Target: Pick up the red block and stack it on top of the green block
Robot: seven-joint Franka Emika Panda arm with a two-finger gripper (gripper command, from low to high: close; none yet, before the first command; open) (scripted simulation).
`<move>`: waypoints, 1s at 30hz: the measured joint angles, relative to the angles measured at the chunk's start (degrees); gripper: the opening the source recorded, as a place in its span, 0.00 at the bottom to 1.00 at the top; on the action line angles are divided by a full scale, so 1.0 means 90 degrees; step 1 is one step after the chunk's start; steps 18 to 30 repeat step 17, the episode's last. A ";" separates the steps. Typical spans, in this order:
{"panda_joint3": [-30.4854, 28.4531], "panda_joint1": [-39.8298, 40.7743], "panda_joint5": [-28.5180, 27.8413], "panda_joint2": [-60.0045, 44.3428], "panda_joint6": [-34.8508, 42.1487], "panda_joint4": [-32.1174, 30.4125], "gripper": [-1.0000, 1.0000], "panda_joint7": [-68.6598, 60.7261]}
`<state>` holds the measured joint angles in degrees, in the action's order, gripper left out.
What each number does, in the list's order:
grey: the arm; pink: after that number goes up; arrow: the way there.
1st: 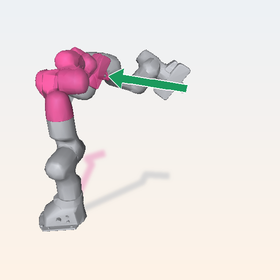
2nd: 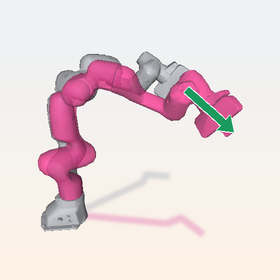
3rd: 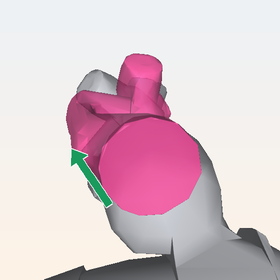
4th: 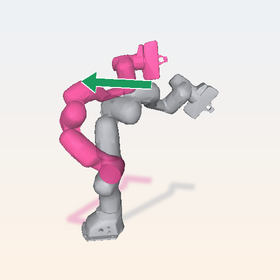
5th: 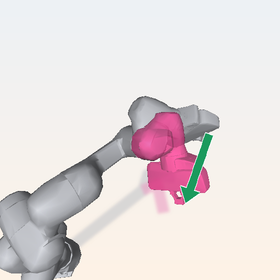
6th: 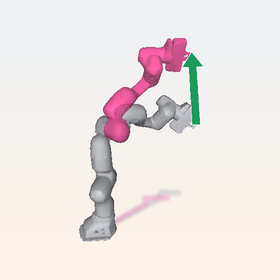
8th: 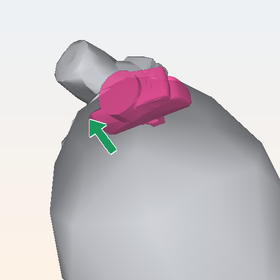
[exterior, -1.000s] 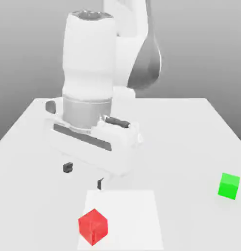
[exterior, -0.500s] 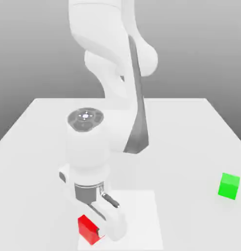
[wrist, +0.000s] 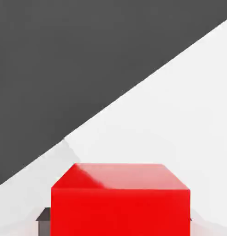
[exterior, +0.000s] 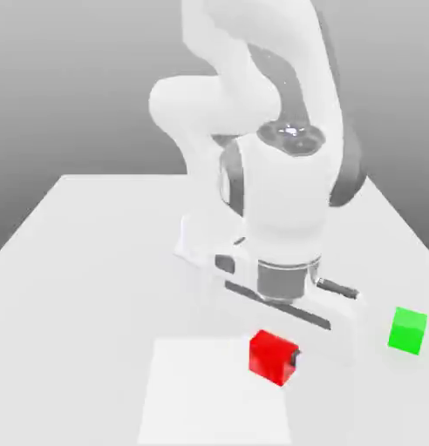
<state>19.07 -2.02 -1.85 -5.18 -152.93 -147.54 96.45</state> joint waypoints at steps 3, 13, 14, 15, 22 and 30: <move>0.0620 -0.1216 0.0026 0.0211 0.0139 -0.0079 0.00 0.0637; 0.0398 -0.2364 -0.1202 -0.0728 -0.0668 -0.0083 0.00 0.2176; 0.0297 -0.2439 -0.1352 -0.0864 -0.0778 -0.0076 1.00 0.2284; 0.0297 -0.2439 -0.1352 -0.0864 -0.0778 -0.0076 1.00 0.2284; 0.0297 -0.2439 -0.1352 -0.0864 -0.0778 -0.0076 1.00 0.2284; 0.0297 -0.2439 -0.1352 -0.0864 -0.0778 -0.0076 1.00 0.2284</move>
